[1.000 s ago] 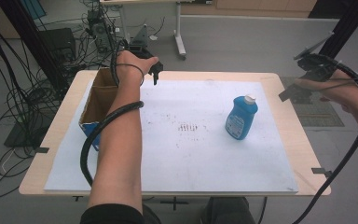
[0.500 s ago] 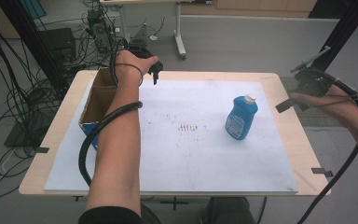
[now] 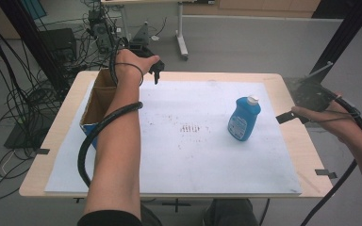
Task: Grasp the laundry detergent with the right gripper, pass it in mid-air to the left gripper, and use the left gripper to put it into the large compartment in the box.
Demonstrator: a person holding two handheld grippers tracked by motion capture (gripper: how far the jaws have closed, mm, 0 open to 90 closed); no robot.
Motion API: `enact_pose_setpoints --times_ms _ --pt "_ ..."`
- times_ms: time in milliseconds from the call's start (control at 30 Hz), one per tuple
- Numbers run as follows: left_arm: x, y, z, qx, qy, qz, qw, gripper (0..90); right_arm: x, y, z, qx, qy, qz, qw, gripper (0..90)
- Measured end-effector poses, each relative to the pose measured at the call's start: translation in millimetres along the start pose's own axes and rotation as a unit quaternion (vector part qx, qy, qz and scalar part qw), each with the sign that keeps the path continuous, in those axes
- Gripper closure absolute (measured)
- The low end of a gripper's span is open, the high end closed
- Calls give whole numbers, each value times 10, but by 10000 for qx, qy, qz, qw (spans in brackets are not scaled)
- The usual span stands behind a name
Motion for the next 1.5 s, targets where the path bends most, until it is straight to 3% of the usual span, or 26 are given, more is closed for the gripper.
enact_pose_setpoints --times_ms 433,733,1367,1500 --pt "-9 0 24 6 -62 5 10000 55 -64 -354 -184 98 249 301 9992 50" --pt "-31 9 23 15 -75 18 10000 55 -46 -454 -267 72 364 543 9978 50" --pt "-29 1 36 15 -147 61 9999 55 50 -693 -382 -13 540 1135 9921 39" --pt "-24 -10 39 2 -120 103 9999 55 82 -774 -396 -2 545 1334 9896 38"
Point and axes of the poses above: each handheld gripper's, and its own axes: y roughly backward along the jaws, x roughly out of its top, z roughly to its right, the point moved 7 cm from there along -y, roughly forward along the jaws, and after that the axes turned 11 degrees about -z, right-handed, at the moved point
